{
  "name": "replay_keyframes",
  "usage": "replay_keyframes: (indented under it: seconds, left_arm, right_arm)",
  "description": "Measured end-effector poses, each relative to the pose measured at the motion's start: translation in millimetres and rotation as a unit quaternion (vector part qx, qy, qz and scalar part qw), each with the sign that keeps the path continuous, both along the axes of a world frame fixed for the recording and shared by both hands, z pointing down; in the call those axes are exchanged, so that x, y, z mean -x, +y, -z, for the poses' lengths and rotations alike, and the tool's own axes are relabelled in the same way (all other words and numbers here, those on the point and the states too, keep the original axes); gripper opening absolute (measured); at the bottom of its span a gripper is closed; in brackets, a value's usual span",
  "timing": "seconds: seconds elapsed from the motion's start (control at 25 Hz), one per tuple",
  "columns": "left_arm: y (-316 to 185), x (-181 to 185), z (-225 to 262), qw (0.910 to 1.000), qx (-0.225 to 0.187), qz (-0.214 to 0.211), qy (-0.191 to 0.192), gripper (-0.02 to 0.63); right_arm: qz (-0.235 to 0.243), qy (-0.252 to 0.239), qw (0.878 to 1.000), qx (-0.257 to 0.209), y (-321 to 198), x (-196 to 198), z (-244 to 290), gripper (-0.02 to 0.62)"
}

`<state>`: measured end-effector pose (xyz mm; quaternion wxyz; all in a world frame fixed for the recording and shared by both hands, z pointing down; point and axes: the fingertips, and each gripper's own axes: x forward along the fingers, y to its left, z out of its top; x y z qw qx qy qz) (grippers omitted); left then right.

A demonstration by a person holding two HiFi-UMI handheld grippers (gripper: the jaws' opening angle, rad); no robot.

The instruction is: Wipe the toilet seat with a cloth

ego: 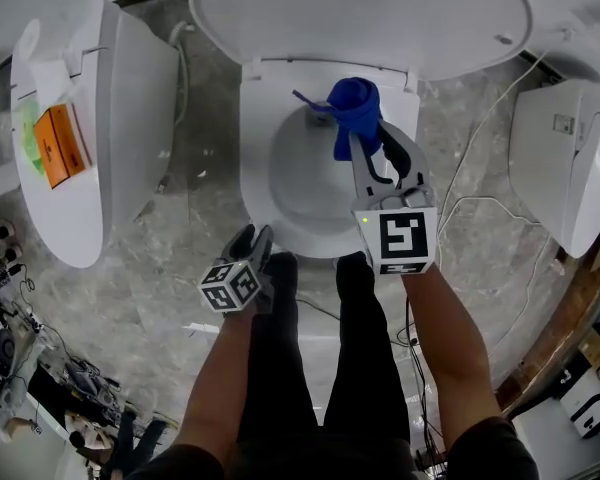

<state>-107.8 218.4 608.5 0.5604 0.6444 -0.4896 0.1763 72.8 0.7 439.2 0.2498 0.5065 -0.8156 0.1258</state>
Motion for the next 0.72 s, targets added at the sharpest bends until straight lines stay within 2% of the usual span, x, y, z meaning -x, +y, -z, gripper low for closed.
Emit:
replay_keyframes:
  seconds: [0.12, 0.28, 0.6, 0.72]
  left_arm:
    - [-1, -6, -6, 0.9997, 0.012, 0.012, 0.016, 0.164]
    - [-2, -8, -10, 0.9994, 0.018, 0.023, 0.018, 0.164]
    - [0, -7, -6, 0.9998, 0.019, -0.006, 0.004, 0.152]
    - [0, -8, 0, 0.9998, 0.015, -0.013, 0.000, 0.153]
  right_arm:
    - [0.000, -0.005, 1.000, -0.004, 4, -2, 4, 0.092]
    - [-0.002, -0.007, 1.000, -0.007, 6, -6, 7, 0.091]
    - [-0.020, -0.008, 1.000, -0.009, 17, -24, 8, 0.091]
    - [-0.048, -0.019, 0.999, -0.004, 23, -37, 9, 0.091]
